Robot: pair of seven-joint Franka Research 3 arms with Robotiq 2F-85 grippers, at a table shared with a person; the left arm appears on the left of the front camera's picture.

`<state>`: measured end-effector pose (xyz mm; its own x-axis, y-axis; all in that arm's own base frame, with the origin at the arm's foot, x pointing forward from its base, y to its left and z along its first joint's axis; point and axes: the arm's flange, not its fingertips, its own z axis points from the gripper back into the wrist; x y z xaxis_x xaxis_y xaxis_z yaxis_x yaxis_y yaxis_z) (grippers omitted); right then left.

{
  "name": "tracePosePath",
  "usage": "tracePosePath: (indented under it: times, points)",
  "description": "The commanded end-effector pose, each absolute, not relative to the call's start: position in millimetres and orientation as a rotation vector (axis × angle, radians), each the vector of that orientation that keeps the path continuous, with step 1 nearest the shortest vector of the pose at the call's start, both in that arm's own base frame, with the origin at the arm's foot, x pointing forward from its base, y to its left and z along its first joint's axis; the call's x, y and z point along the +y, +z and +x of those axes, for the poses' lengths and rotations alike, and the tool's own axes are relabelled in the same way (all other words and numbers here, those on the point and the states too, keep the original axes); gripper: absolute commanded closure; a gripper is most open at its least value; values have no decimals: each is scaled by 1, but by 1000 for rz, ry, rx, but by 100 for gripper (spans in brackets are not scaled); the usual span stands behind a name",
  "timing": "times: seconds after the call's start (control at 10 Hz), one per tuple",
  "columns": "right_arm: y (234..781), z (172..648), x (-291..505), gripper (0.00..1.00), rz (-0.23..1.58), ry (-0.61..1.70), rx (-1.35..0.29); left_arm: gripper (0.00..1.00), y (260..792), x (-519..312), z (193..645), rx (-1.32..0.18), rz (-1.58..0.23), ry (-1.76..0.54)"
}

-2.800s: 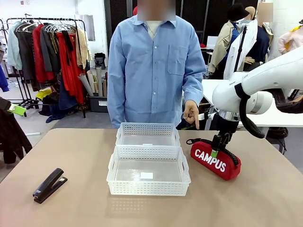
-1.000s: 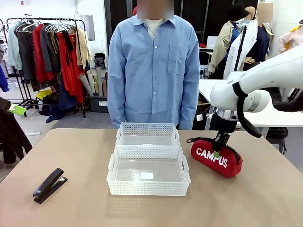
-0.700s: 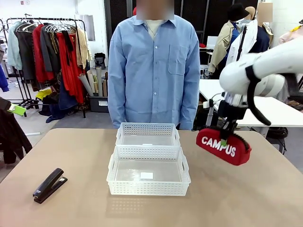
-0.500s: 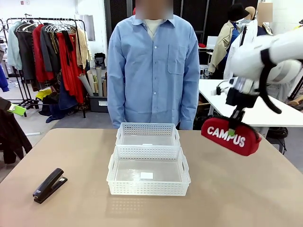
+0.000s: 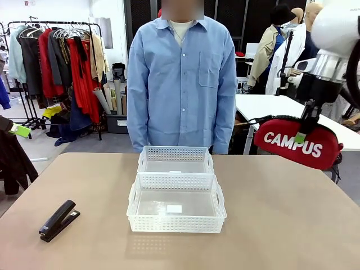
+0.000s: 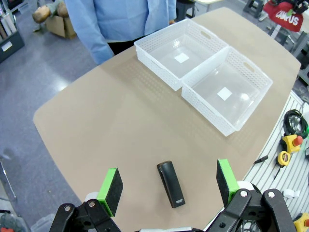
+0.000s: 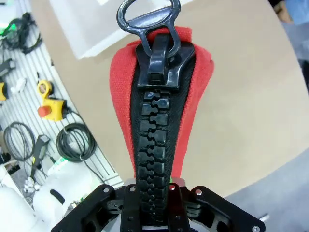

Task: Distribute items into two baskets.
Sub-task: Pick up the Pencil pouch that the person points to, then move the picked Pencil pouch towards the Organizing basket indicated by the person, stopping as directed.

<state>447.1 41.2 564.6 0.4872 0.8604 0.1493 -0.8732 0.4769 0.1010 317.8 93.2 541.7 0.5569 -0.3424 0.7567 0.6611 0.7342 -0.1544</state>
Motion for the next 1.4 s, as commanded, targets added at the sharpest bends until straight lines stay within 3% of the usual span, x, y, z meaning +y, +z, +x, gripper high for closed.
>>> tracePosePath:
  times: [0.0,0.3,0.4,1.3]
  points:
    - [574,434,35,100,193,1108,-115,0,542,94,318,-787,-468,-625]
    - [578,429,31,100,219,1189,-121,0,542,94,318,-787,-468,-625]
    - [583,430,34,100,175,1111,-108,0,542,94,318,-787,-468,-625]
    - [583,430,34,100,175,1111,-108,0,542,94,318,-787,-468,-625]
